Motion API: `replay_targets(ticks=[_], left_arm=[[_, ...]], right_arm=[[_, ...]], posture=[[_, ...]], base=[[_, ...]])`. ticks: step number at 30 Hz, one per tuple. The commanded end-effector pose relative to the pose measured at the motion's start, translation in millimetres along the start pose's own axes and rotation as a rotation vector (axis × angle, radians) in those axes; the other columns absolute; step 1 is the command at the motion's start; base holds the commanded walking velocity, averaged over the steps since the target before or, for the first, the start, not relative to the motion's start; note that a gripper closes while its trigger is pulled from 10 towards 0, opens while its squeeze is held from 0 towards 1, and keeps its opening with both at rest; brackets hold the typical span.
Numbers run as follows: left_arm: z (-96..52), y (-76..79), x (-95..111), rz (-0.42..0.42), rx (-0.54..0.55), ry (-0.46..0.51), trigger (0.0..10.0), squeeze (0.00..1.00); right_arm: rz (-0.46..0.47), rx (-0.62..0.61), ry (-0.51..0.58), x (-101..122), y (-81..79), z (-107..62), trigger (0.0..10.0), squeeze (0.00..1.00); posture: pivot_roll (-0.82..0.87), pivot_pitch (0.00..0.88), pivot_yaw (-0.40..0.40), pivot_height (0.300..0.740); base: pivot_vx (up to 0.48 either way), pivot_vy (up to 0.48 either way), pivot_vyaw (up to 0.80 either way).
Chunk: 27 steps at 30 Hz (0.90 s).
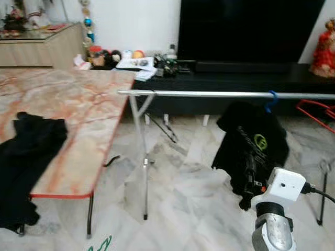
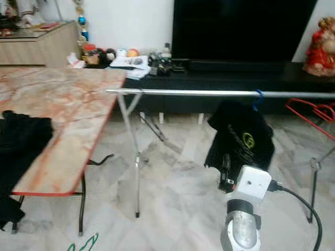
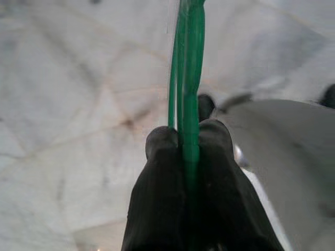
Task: Hang hanger
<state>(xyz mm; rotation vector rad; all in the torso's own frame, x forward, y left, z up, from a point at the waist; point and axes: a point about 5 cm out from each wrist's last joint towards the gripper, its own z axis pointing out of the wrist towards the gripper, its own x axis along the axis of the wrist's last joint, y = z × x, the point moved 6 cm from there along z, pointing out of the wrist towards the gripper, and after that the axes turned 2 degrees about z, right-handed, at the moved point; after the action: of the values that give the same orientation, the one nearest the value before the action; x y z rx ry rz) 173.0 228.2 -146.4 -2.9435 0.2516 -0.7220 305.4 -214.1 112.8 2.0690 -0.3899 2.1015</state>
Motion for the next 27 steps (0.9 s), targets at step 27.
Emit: replay_targets(ticks=[27], left_arm=[[-31.7, -39.7, 154.2, 0.706, -0.041, 0.417, 10.0, 0.00]], right_arm=[[-0.495, 0.621, -0.281, -34.3, -46.6, 18.6, 10.0, 0.00]], posture=[[0.02, 0.000, 0.017, 0.740]], base=[[0.000, 0.000, 0.00]])
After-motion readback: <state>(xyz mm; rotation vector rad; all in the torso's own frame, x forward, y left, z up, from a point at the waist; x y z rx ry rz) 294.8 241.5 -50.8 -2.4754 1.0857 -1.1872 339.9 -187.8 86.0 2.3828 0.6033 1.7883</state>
